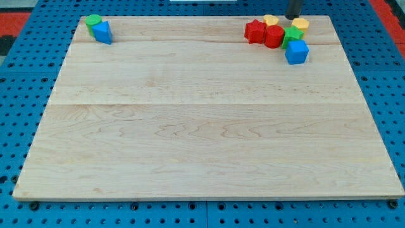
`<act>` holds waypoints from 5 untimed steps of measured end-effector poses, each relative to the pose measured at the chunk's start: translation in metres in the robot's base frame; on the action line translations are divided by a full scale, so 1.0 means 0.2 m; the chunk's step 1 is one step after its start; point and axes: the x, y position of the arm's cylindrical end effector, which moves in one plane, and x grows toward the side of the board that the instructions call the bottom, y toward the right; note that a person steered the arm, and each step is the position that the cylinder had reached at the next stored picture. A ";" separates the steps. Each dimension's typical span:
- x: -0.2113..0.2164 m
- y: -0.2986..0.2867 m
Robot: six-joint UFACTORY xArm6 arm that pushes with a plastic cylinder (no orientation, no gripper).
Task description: Place your arm to the top right of hexagon
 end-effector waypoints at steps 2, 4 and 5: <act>0.00 -0.01; 0.00 0.02; 0.00 0.06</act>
